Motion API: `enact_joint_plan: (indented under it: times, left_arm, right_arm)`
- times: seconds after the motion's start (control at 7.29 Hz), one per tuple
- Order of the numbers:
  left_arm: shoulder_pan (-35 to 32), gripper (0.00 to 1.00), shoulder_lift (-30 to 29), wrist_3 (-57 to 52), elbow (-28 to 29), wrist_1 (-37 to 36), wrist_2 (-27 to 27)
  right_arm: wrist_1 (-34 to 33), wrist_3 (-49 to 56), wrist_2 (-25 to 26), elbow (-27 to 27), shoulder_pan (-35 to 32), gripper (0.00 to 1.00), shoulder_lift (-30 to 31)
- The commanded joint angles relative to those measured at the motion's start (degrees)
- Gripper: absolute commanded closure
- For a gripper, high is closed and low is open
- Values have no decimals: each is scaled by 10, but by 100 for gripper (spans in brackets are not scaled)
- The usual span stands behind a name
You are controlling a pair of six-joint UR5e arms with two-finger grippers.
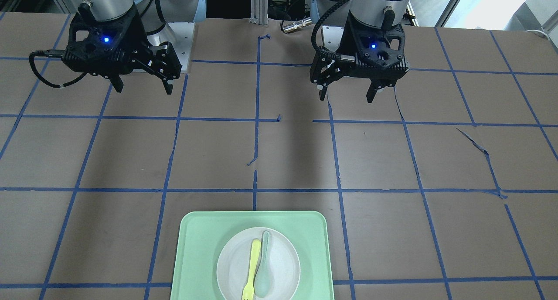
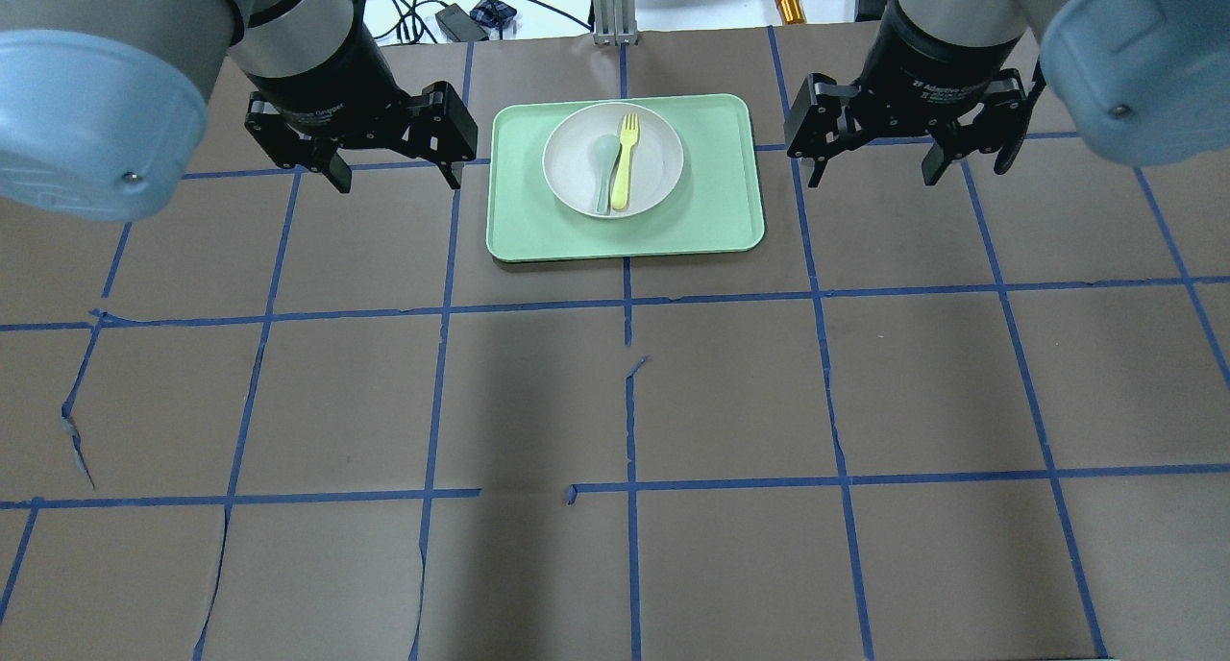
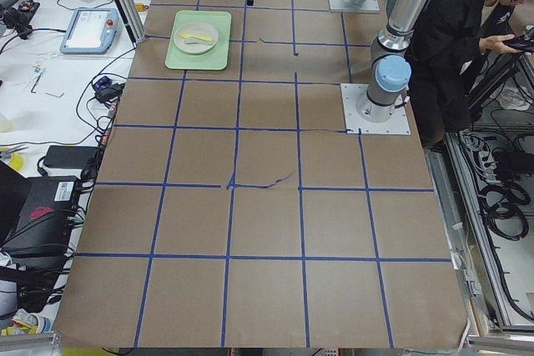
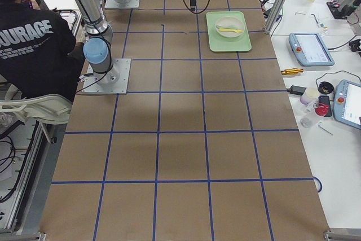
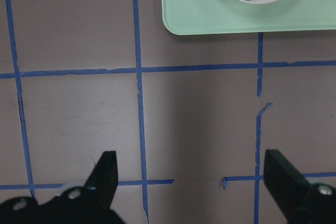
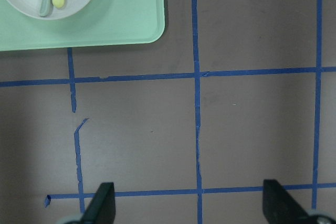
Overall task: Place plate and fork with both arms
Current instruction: 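Open the left gripper and lift it away from the plate, then move the right gripper over the plate toward the yellow fork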
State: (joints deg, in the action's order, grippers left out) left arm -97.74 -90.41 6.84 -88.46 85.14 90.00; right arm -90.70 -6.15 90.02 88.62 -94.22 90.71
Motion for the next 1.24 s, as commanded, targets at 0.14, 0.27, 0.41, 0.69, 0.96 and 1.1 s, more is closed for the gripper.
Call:
enact_joint_plan:
  times: [0.14,0.27,0.41,0.69,0.96,1.1]
  left_arm:
    - [0,0,1,-1,-1,1,1]
    - [1,0,0,-1,-2,1,1]
    - [1,0,-2,-1,-2,1,1]
    - [1,0,-3,0,-2,1,0]
    - [1,0,-3,0,-2,0,0]
    - [1,0,-3,1,-3,0,0]
  right_arm:
    - [-26,-5,2,-17,-18,0,-62]
    - [-39,-24,11,-80,-52,1,-140]
    - [-40,-55,18,-160,-78,1,-229]
    - [-150,-111,14,-209,-98,1,-344]
    - [-249,-113,17,-226,-113,1,-442]
    - [-273,-116,15,-233,-119,1,-459]
